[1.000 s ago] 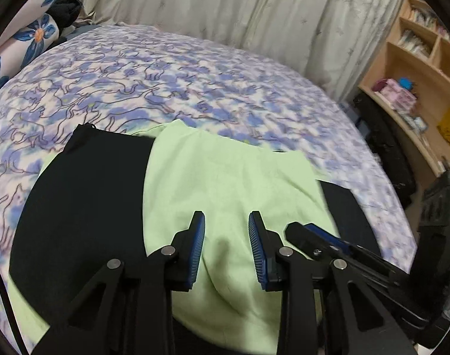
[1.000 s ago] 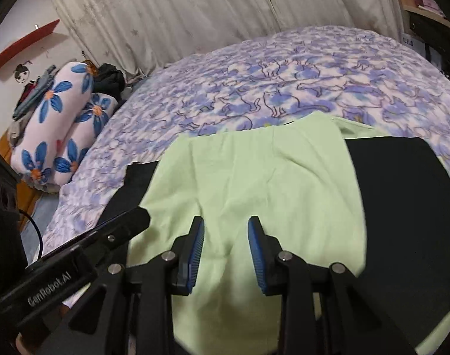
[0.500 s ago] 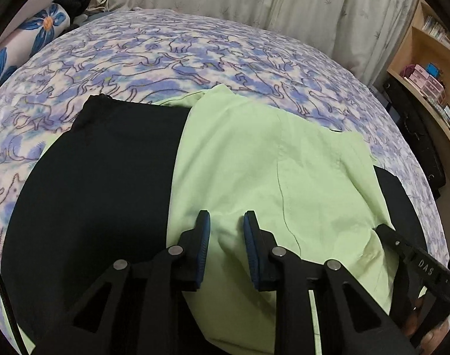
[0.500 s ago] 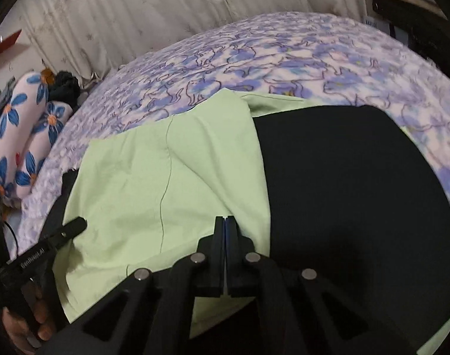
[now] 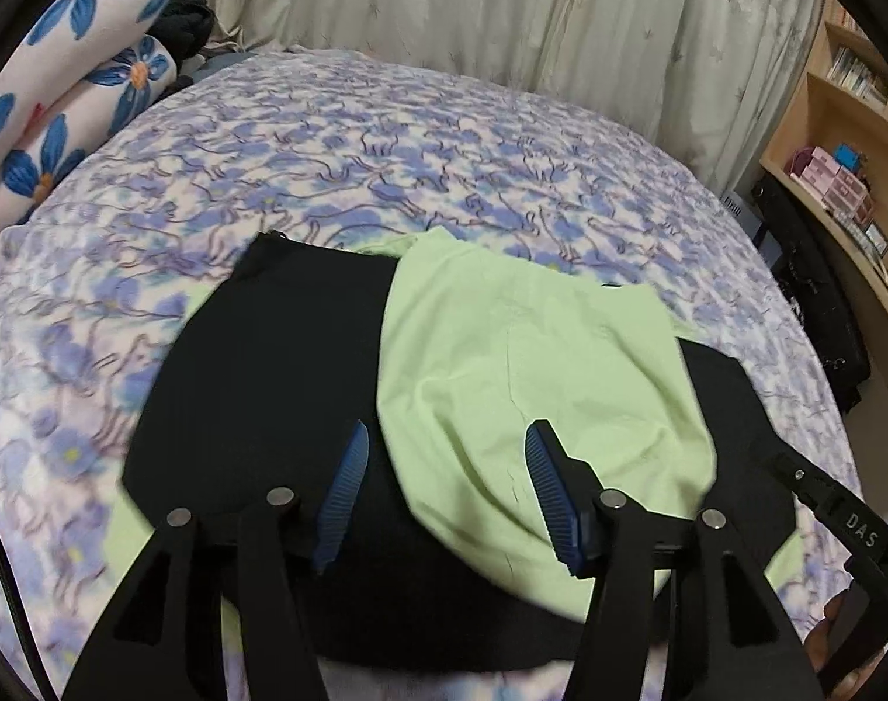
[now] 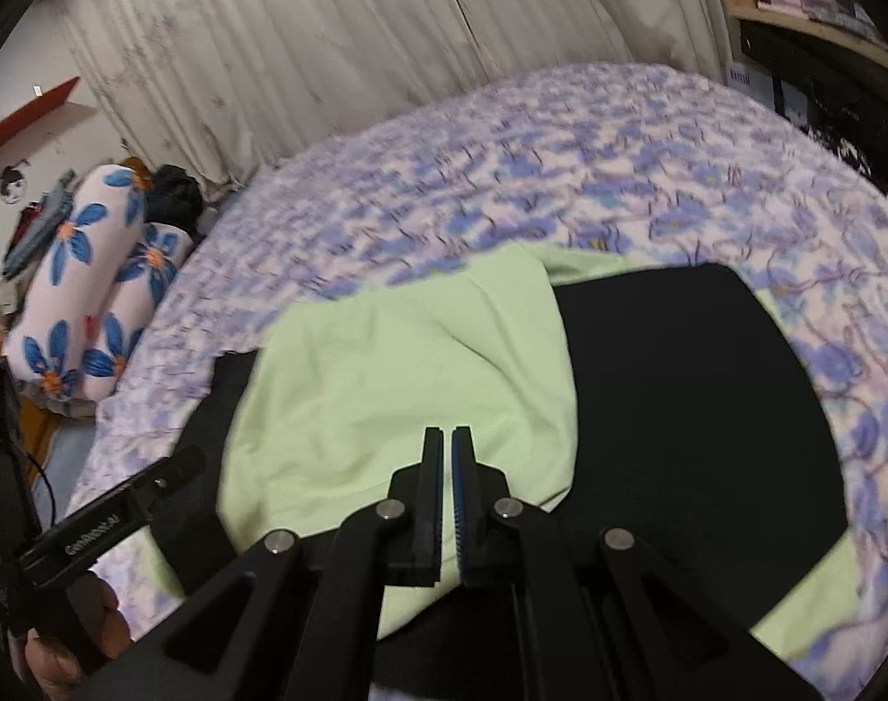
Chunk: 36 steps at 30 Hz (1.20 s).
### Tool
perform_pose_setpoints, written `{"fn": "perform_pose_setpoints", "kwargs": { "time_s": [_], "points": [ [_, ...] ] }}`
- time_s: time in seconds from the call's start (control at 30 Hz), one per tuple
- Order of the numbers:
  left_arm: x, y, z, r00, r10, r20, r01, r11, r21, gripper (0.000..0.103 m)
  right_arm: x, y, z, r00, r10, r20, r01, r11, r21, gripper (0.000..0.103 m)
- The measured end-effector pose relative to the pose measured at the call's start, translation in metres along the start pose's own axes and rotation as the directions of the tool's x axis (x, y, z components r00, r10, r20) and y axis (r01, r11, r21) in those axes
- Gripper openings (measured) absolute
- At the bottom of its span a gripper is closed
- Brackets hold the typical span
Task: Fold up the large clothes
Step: 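Press the light-green hood flat onto the black bundle with both tools, then grasp the bundle edge with both tools and fold it over in half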
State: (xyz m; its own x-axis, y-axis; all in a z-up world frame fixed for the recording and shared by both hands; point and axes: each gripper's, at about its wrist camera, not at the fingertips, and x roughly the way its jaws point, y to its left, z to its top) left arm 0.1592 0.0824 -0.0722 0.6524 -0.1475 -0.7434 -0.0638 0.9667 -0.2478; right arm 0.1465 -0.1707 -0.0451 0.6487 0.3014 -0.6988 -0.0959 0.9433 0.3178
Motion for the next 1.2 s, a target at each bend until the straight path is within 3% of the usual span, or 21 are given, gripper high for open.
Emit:
{"fn": "perform_pose_setpoints", "kwargs": {
  "time_s": [0.13,0.23,0.43,0.5,0.57,0.63,0.87,1.2],
  "points": [
    [-0.047,0.001,-0.008,0.999,-0.01,0.03,0.01,1.0,-0.005,0.056,-0.042,0.019,-0.005,0.999,0.023,0.038,-0.022,0.999,-0.032,0.003],
    [-0.082,0.002,-0.018,0.998,-0.011,0.058,0.011,1.0,0.001,0.068,-0.076,0.032,-0.013,0.997,0.036,0.067,-0.032,0.998,-0.063,0.003],
    [-0.14,0.003,-0.041,0.995,-0.015,0.101,0.013,1.0,0.019,0.07,-0.134,0.047,-0.03,0.991,0.065,0.116,-0.053,0.992,-0.111,0.005],
    [-0.155,0.004,-0.05,0.994,-0.02,0.109,0.017,1.0,0.024,0.074,-0.151,0.051,-0.037,0.989,0.07,0.128,-0.054,0.991,-0.125,0.014],
    [-0.168,0.003,-0.059,0.992,-0.015,0.122,0.011,0.999,0.035,0.079,-0.163,0.054,-0.044,0.988,0.07,0.135,-0.051,0.988,-0.143,0.031],
    [-0.176,0.002,-0.066,0.992,-0.012,0.127,0.006,0.999,0.048,0.079,-0.171,0.057,-0.05,0.988,0.071,0.137,-0.048,0.985,-0.166,0.032],
    [-0.175,0.001,-0.083,0.995,-0.013,0.097,0.007,0.998,0.061,0.08,-0.167,0.069,-0.073,0.993,0.024,0.114,0.004,0.971,-0.239,0.032],
    [-0.107,0.022,-0.091,0.998,-0.031,-0.049,0.03,0.999,-0.019,0.08,-0.097,0.052,-0.086,0.999,-0.024,0.032,0.03,0.984,-0.177,0.032]
  ]
}}
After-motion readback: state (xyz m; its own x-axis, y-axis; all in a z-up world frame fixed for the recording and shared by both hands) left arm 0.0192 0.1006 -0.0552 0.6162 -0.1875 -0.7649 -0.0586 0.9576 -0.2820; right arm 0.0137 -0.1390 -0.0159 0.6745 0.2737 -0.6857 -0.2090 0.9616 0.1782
